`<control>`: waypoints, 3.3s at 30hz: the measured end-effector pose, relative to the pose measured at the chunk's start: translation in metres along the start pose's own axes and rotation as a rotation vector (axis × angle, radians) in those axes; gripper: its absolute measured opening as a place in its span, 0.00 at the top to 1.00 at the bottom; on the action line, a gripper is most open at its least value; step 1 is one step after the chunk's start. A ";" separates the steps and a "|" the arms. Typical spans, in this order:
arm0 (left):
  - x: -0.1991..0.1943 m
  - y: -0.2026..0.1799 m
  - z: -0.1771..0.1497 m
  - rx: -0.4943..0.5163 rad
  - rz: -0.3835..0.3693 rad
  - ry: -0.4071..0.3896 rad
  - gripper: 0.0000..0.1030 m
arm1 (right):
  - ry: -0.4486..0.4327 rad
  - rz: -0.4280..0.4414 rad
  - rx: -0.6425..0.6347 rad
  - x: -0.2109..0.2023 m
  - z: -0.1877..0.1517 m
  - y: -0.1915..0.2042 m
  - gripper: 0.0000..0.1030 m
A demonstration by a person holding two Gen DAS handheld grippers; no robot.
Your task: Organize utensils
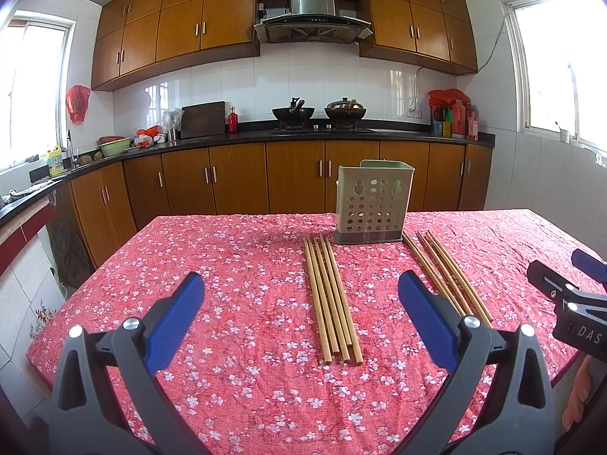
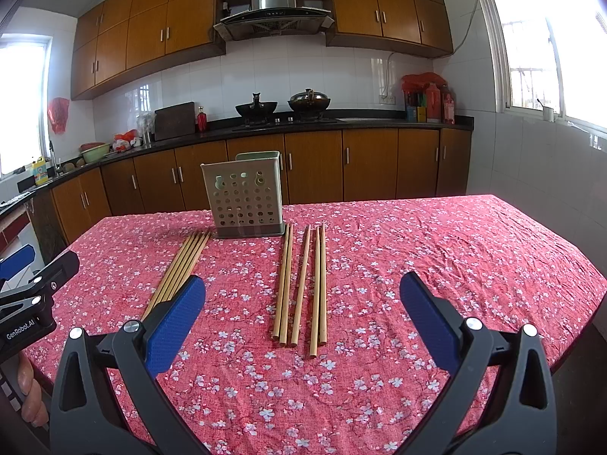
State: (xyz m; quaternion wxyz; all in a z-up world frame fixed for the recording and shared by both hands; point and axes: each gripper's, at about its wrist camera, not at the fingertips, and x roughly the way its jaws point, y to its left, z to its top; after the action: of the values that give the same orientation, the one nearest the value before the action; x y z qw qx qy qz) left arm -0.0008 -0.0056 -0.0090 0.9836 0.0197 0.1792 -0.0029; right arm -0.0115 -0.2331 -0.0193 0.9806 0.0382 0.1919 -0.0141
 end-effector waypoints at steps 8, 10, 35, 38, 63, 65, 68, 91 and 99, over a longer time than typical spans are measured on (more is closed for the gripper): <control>0.002 -0.004 -0.006 0.001 0.001 0.005 0.04 | 0.005 -0.005 0.002 0.000 -0.001 0.000 0.02; 0.013 0.000 -0.011 -0.004 0.002 0.017 0.04 | 0.013 -0.004 0.009 0.005 0.001 0.000 0.02; 0.126 0.055 -0.014 -0.105 0.073 0.380 0.15 | 0.525 0.034 0.154 0.158 -0.012 -0.043 0.83; 0.135 0.050 -0.015 -0.100 0.037 0.417 0.26 | 0.532 0.018 0.135 0.164 -0.011 -0.044 0.92; 0.200 0.025 -0.018 0.031 -0.043 0.563 0.91 | 0.491 -0.066 0.029 0.176 -0.007 -0.046 0.91; 0.210 0.041 -0.015 -0.007 -0.005 0.565 0.91 | 0.492 -0.070 0.042 0.183 -0.004 -0.052 0.92; 0.217 0.066 -0.012 -0.042 0.026 0.557 0.91 | 0.486 -0.089 0.065 0.194 0.002 -0.065 0.92; 0.192 0.079 -0.019 -0.041 0.000 0.534 0.92 | 0.476 -0.074 0.104 0.182 -0.003 -0.081 0.92; 0.167 0.091 0.017 -0.049 -0.015 0.424 0.92 | 0.307 -0.068 0.112 0.145 0.040 -0.087 0.92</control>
State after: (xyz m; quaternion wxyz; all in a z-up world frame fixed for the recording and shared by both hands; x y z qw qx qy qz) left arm 0.1622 0.0847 -0.0484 0.9240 -0.0051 0.3824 -0.0016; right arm 0.1338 -0.3252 -0.0426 0.9350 0.0880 0.3395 -0.0521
